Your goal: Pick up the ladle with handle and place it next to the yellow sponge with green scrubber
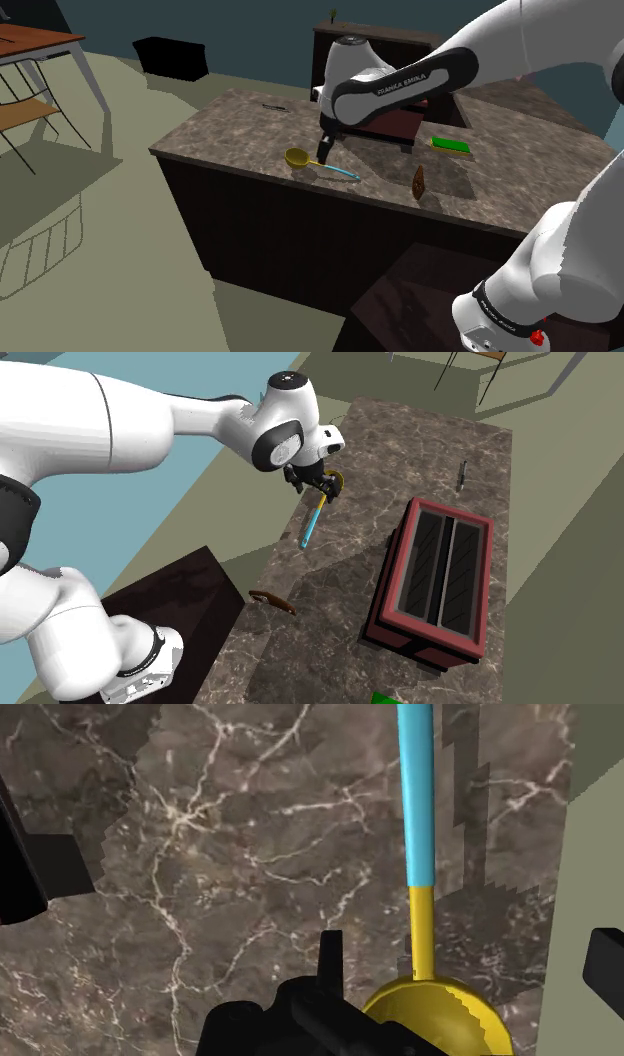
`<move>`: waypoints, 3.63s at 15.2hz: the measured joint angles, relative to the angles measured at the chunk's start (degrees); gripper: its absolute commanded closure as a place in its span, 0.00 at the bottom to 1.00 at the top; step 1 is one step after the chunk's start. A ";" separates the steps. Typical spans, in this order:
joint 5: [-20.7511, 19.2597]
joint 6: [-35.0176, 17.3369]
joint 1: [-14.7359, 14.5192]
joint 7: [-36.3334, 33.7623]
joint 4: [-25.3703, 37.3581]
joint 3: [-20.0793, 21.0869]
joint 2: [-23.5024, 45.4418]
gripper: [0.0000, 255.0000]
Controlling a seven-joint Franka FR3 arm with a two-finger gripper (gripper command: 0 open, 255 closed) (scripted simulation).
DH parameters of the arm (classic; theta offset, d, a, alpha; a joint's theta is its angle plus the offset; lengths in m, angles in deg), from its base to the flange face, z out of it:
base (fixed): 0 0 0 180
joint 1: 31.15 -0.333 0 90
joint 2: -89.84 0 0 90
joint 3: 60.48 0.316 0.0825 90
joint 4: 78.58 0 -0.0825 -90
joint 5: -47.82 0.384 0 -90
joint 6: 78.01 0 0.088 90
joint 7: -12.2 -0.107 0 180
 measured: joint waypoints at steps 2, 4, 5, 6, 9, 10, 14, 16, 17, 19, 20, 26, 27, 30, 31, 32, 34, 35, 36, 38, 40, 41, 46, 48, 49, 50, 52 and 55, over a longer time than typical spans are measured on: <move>-1.76 -2.06 -0.48 0.38 2.53 0.35 4.34 0.00; -2.63 -2.99 -0.70 0.58 3.94 0.44 6.63 0.00; -2.84 -3.69 -0.68 0.63 3.88 0.40 7.25 0.00; -2.99 -4.33 -0.66 0.62 3.78 0.36 7.77 0.00; -3.36 -6.31 -0.62 0.39 3.54 0.23 9.50 0.00; -3.46 -7.03 -0.57 0.36 3.19 0.16 9.87 0.00; -3.58 -7.81 -0.54 0.27 3.29 0.10 10.73 0.00; -3.59 -7.85 -0.54 0.27 3.30 0.10 10.78 0.00; -3.59 -7.86 -0.54 0.27 3.30 0.10 10.78 0.00; -3.59 -7.86 -0.54 0.27 3.30 0.10 10.78 1.00; -3.56 -7.83 -0.60 0.27 3.32 0.18 10.70 1.00; -3.59 -7.86 -0.52 0.29 3.31 0.09 10.74 1.00; -3.59 -7.86 -0.52 0.29 3.30 0.08 10.74 1.00; -3.43 -6.99 -0.52 0.45 3.61 0.15 10.20 1.00; -3.36 -6.48 -0.55 0.49 3.68 0.19 9.76 1.00; -3.27 -5.87 -0.59 0.54 3.88 0.24 9.36 1.00; -3.05 -4.56 -0.57 0.81 4.57 0.30 8.72 1.00; -2.98 -3.90 -0.63 0.81 4.97 0.36 8.46 1.00; -2.83 -3.31 -0.50 1.15 5.01 0.32 7.89 1.00; -2.63 -1.94 -0.47 1.43 5.64 0.35 7.13 1.00; -2.40 -0.31 -0.48 1.71 6.69 0.42 6.53 1.00; -2.29 0.36 -0.45 1.88 6.86 0.42 6.02 1.00; -1.90 3.95 -0.54 2.28 8.86 0.56 4.44 1.00; -1.74 5.34 -0.56 2.47 9.63 0.61 3.80 1.00; -1.66 5.97 -0.52 2.65 10.05 0.58 3.57 1.00; -1.57 6.75 -0.49 2.83 10.67 0.57 3.40 1.00; -1.46 8.08 -0.55 2.93 11.59 0.63 3.00 1.00; -1.17 7.37 0.28 4.50 6.89 -0.05 -1.16 1.00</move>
